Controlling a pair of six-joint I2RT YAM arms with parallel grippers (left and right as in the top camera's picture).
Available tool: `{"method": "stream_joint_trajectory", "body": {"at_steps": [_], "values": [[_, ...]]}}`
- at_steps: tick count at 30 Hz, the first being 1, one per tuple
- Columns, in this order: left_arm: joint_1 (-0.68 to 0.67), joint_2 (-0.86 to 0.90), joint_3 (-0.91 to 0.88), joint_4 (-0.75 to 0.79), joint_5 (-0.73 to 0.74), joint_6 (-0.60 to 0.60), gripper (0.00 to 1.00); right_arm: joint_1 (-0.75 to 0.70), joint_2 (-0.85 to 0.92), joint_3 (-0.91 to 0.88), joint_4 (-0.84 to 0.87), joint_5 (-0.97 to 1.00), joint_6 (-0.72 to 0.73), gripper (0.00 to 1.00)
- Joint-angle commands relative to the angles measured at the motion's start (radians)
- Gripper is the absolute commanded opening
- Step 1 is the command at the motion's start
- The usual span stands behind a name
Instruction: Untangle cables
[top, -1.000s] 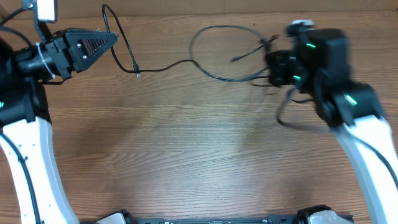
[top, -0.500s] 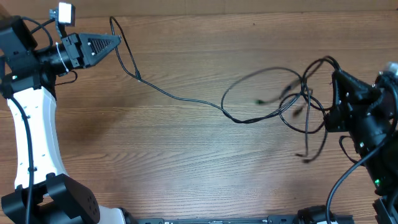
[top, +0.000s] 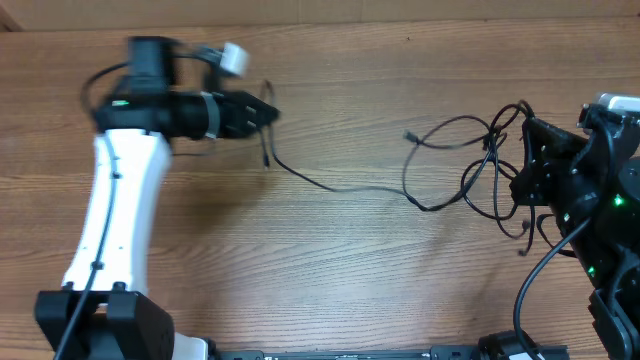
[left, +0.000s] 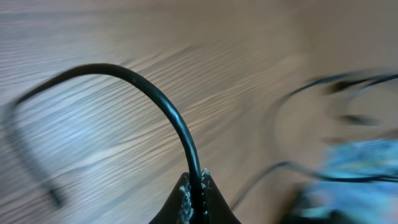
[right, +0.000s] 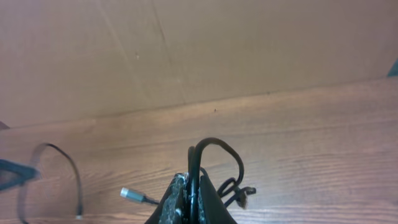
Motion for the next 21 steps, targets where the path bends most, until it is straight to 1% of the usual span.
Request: {"method": "stream_joint_trajectory", "body": {"at_steps": [1, 3, 4, 5, 8, 13, 18, 19, 20, 21], "values": [[-0.162, 0.002, 0.009, -0.008, -0.613, 0.104, 0.04, -0.002, 0.003, 0.014, -0.014, 0.013, 0.018, 0.04], [-0.233, 0.018, 0.008, -0.008, -0.789, 0.097, 0.04, -0.002, 0.013, 0.014, -0.031, 0.000, 0.018, 0.04], [-0.266, 0.033, 0.008, -0.006, -0.854, 0.093, 0.04, -0.002, 0.019, 0.014, -0.038, -0.010, 0.018, 0.04], [-0.288, 0.050, 0.008, -0.005, -0.882, 0.093, 0.04, -0.002, 0.025, 0.014, -0.045, -0.020, 0.018, 0.04], [-0.322, 0.130, 0.008, 0.014, -0.892, 0.081, 0.05, -0.002, 0.043, 0.014, -0.056, -0.031, 0.025, 0.04], [-0.303, 0.315, 0.008, 0.071, -0.880, 0.023, 0.04, -0.002, 0.073, 0.014, -0.070, -0.030, 0.040, 0.04], [-0.301, 0.430, 0.008, 0.045, -0.862, 0.023, 0.04, -0.002, 0.092, 0.014, -0.074, -0.030, 0.040, 0.04], [-0.303, 0.435, 0.008, 0.042, -0.861, 0.021, 0.10, -0.002, 0.095, 0.014, -0.074, -0.030, 0.040, 0.04], [-0.306, 0.435, 0.008, 0.039, -0.863, 0.007, 0.38, -0.002, 0.100, 0.014, -0.074, -0.030, 0.040, 0.04], [-0.307, 0.431, 0.010, 0.039, -0.862, -0.009, 0.85, -0.002, 0.103, 0.014, -0.074, -0.030, 0.040, 0.04]]}}
